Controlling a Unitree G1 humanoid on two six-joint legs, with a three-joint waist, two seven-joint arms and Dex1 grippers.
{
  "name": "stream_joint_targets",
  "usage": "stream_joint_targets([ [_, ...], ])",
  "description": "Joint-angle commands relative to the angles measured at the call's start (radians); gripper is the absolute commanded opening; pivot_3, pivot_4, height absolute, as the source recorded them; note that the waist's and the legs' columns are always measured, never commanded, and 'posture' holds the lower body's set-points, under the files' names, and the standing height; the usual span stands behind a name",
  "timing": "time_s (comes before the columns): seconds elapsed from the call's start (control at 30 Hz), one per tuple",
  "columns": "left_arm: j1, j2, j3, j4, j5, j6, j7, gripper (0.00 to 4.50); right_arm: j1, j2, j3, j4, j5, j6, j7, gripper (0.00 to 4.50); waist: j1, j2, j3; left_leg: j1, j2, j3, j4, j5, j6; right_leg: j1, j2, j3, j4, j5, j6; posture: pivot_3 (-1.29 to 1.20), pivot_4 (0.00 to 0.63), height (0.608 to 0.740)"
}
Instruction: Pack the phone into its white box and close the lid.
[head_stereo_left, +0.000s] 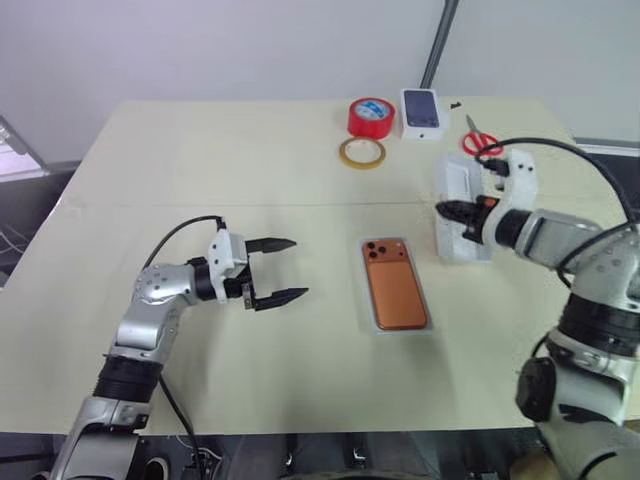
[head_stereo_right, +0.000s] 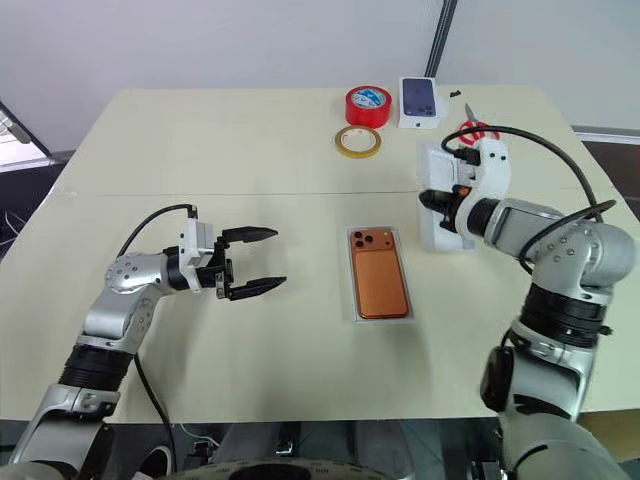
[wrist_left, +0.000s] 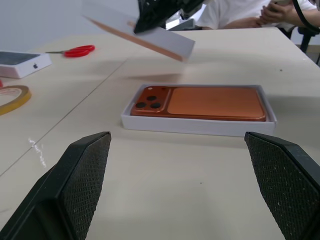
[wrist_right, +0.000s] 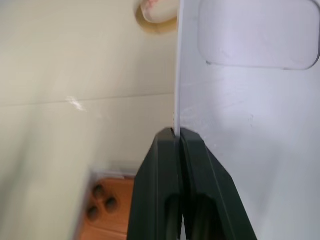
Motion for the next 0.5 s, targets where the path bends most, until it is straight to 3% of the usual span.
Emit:
stream_joint_targets([
  [0.03, -0.020, -0.010, 0.013, -0.029, -0.010, 0.016, 0.025, 4.50, -0.032, 0.118, -0.074, -0.047, 0.055, -0.075, -0.038, 0.03, -0.002, 0.000, 0.000, 0.000, 0.000, 0.000, 0.000, 0.000, 0.000, 0.000, 0.000, 0.000, 0.000, 0.000, 0.000, 0.00, 0.150, 0.740],
  [0.2, -0.016, -0.022, 0.019, -0.045, -0.012, 0.025, 0.052, 4.50, -0.047, 0.287, -0.150, -0.105, 0.211, -0.063, -0.090, 0.03, -0.006, 0.002, 0.001, 0.000, 0.000, 0.000, 0.000, 0.000, 0.000, -0.002, 0.000, 0.000, 0.002, 0.000, 0.000, 0.00, 0.150, 0.740],
  [0.3, -0.022, -0.031, 0.017, -0.054, -0.021, 0.038, 0.066, 4.50, -0.030, 0.416, -0.177, -0.182, 0.462, -0.027, -0.171, 0.03, -0.006, 0.002, 0.001, 0.000, 0.000, 0.000, -0.001, 0.000, 0.000, -0.002, 0.000, 0.000, 0.002, 0.000, 0.000, 0.00, 0.150, 0.740],
  [0.4, -0.027, -0.037, 0.026, -0.069, -0.034, 0.045, 0.076, 4.50, 0.062, 0.445, -0.117, -0.238, 0.689, -0.015, -0.266, 0.03, -0.006, 0.002, 0.001, -0.001, 0.000, 0.000, -0.001, 0.000, 0.000, -0.003, 0.000, 0.000, 0.002, 0.000, 0.000, 0.00, 0.150, 0.740],
  [0.5, -0.034, -0.045, 0.038, -0.089, -0.055, 0.067, 0.090, 4.50, 0.189, 0.395, -0.007, -0.266, 0.914, -0.056, -0.359, 0.03, 0.000, 0.002, 0.001, -0.001, 0.000, 0.000, -0.001, 0.000, 0.000, -0.002, 0.000, 0.000, 0.001, 0.000, 0.000, 0.00, 0.150, 0.740],
])
